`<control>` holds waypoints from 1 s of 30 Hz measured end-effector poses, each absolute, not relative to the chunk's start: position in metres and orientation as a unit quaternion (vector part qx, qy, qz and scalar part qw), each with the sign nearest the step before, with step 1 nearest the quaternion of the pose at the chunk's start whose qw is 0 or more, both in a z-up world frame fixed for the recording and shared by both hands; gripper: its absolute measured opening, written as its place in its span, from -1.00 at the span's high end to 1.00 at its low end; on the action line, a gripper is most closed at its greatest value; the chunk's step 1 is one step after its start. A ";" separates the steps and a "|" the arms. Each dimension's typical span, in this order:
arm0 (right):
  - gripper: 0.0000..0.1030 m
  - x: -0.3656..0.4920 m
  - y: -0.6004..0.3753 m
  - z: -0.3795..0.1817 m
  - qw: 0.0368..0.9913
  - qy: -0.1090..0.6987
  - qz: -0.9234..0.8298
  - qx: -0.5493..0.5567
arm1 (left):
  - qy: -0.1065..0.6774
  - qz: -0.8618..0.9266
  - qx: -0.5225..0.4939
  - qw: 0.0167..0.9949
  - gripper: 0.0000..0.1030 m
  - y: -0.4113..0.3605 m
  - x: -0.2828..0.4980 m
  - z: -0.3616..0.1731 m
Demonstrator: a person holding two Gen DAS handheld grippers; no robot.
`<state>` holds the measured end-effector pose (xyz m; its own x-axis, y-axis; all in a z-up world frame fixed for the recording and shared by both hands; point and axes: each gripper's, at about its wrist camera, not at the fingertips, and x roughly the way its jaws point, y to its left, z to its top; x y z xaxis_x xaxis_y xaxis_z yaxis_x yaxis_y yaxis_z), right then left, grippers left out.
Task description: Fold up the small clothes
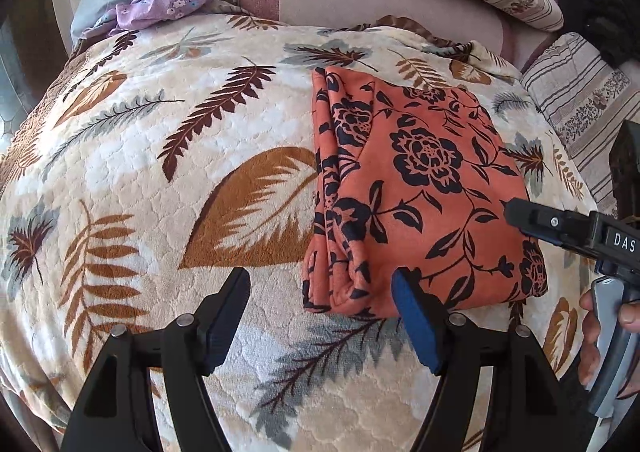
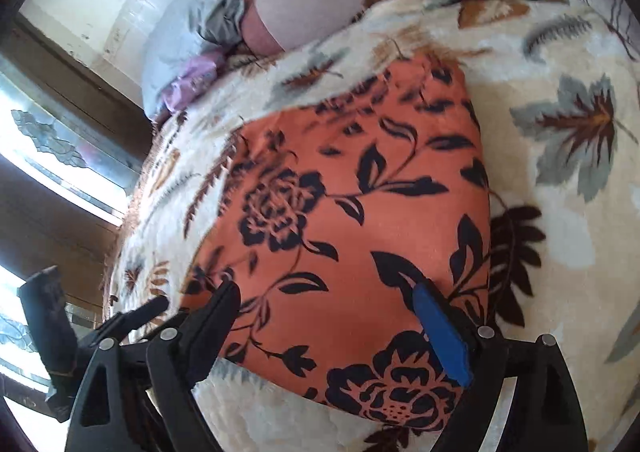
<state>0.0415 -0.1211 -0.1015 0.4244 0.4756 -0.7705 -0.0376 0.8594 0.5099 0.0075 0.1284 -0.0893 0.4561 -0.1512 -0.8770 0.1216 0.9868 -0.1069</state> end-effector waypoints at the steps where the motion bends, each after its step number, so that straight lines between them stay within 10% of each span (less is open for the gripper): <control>1: -0.75 0.038 -0.121 -0.092 0.819 0.508 0.157 0.217 | 0.510 -0.079 -0.015 0.856 -0.44 0.130 0.002 -0.083; 8: -0.87 -0.025 -0.111 -0.042 0.875 0.450 0.107 0.145 | 0.431 -0.034 -0.005 0.902 -0.87 0.130 -0.034 -0.048; 30: -0.99 -0.109 -0.106 -0.029 0.914 0.405 -0.038 0.017 | 0.390 -0.008 0.042 0.920 -0.87 0.072 -0.072 -0.013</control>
<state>-0.1095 -0.1058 -0.0288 0.6696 -0.0561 -0.7406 0.0840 0.9965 0.0005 -0.0725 0.0724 -0.0132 0.6955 0.0188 -0.7183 0.0475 0.9963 0.0721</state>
